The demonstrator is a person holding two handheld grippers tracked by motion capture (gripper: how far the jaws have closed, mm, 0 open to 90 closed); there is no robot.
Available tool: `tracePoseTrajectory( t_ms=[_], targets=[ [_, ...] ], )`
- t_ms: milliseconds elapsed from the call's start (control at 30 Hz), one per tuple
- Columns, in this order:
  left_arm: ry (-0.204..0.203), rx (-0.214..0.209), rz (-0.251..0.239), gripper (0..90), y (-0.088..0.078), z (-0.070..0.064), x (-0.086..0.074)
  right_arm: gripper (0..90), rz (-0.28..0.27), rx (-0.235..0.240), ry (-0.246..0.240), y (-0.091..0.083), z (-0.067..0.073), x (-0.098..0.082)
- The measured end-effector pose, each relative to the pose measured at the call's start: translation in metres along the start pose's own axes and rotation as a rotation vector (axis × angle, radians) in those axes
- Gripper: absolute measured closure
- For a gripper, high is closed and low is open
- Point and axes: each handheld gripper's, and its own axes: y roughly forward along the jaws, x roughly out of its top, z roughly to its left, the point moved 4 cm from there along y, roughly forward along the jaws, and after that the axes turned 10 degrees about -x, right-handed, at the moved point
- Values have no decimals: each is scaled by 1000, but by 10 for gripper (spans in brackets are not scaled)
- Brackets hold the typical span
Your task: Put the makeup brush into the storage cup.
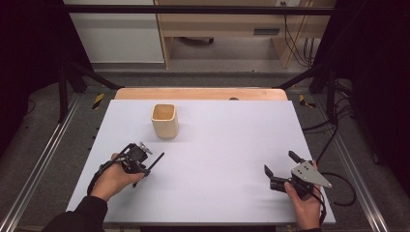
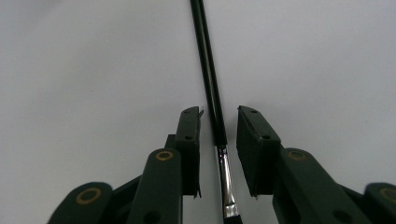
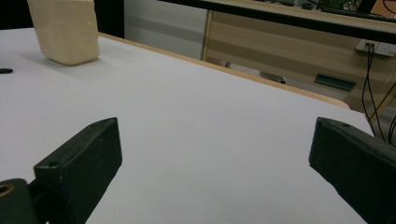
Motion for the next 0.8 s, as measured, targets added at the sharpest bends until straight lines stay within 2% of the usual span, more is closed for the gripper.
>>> tracePoseTrajectory(
  t_ms=[333,600,800],
  targets=[
    [4,-11,15,739,3,0,-1,28,1,1,0,0,0,0],
    [6,-19,16,810,5,-1,-1,28,1,0,-2,0,0,0],
    [41,-20,20,841,5,-3,-1,28,0,0,-2,0,0,0]
  ],
)
